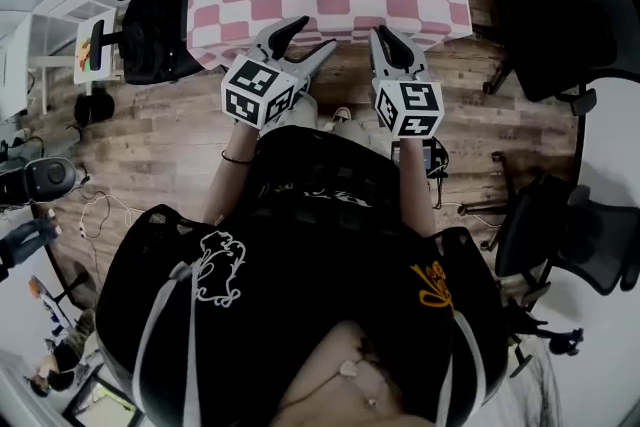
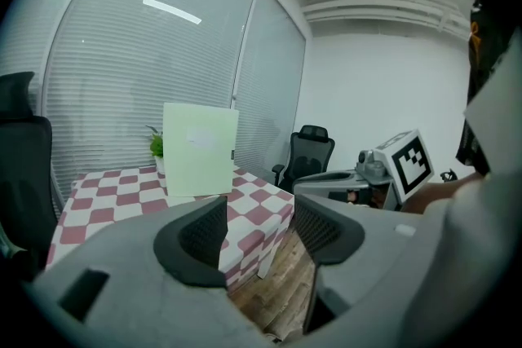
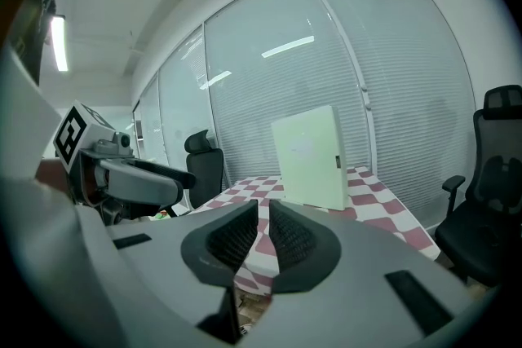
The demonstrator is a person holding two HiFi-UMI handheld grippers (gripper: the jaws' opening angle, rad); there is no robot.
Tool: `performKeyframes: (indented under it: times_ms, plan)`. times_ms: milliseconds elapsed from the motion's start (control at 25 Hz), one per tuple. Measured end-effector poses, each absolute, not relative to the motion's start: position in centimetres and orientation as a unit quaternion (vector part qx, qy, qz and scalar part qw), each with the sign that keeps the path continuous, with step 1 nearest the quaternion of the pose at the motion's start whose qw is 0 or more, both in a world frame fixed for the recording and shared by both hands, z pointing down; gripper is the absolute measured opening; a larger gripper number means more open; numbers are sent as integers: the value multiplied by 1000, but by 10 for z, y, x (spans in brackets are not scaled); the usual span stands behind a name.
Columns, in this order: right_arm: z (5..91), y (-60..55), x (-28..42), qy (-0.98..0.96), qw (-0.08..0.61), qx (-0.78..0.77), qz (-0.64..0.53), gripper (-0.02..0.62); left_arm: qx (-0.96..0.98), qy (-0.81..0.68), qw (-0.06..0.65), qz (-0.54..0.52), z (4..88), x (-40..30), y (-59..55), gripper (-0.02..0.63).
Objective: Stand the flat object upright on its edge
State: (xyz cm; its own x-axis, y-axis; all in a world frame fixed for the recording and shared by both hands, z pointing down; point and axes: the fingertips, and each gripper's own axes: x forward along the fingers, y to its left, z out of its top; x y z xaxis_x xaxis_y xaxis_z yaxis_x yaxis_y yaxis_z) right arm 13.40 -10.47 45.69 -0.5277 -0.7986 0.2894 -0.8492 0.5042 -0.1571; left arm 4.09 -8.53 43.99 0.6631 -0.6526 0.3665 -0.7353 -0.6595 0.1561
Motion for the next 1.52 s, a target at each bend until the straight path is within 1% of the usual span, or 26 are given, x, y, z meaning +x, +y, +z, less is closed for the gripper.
performKeyframes:
  times_ms: [360, 520, 680, 1240, 1520]
  plan:
    - [462, -100, 117, -863, 94, 475, 147, 43, 904, -374, 141, 153, 439, 35, -76, 259]
    - [462, -95, 107, -859, 95, 480, 152, 43, 906, -367, 133, 164, 440, 23, -66, 244]
    - [460, -85, 83, -858, 101, 481, 150, 43, 908, -364, 130, 161, 438, -1, -57, 226]
    - [458, -16, -12, -851, 112, 491, 148, 43, 920, -345, 126, 134, 436, -88, 2, 133]
    - [457, 24, -46, -848, 117, 496, 141, 43, 927, -334, 124, 121, 437, -117, 36, 105]
